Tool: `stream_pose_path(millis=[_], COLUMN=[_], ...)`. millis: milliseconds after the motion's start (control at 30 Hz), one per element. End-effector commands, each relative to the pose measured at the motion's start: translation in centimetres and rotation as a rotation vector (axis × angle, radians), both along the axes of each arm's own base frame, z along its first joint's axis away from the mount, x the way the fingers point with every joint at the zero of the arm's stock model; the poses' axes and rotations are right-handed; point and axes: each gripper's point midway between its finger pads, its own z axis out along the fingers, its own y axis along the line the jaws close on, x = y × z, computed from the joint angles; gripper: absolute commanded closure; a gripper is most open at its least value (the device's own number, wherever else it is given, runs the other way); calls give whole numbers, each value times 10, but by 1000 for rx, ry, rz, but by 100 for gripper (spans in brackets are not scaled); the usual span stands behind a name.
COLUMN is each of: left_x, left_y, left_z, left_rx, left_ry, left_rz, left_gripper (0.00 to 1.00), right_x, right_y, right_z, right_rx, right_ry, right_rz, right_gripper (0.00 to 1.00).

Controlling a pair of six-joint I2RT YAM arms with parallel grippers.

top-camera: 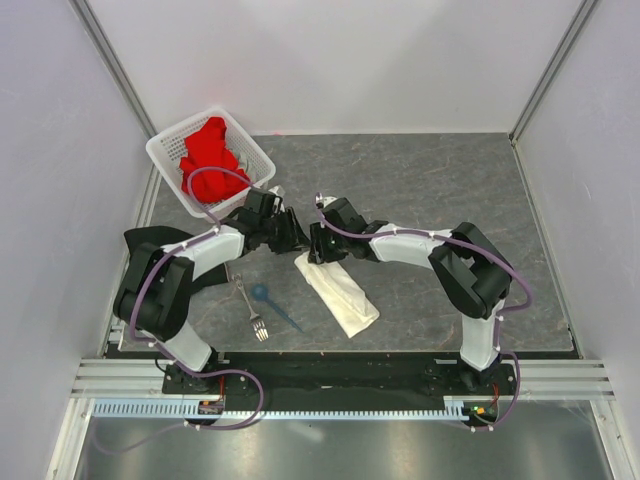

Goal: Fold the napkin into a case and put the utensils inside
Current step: Fold the 2/3-rectangle-folded napkin at the center of the board, then stuff the top corner of the smaller-rectangle-folded napkin into the folded napkin.

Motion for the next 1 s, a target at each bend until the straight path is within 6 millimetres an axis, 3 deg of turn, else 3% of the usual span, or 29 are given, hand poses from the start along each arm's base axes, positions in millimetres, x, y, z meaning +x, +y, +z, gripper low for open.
stream_pose_path(millis=[0,333,500,700,967], left_x=[8,-7,-20,-35,-34], left_y=[8,31,30,11,-1], left_z=[14,26,11,-2,-10], left_rx=[-15,27,59,194,312], left_ry=[-44,-85,-63,-93,-119], left_rz=[58,114,72,-3,-34], left_gripper=[54,62,66,65,65], right_x=[16,16,14,8,1], right_y=[5,2,2,-8,-21], right_z=[7,-1,12,27,34], right_rx=[-4,-22,-9,21,68], right_ry=[-51,-40,-47,-10,51], right_rz=[-4,-11,-16,-24,-34], right_gripper=[58,83,100,100,100])
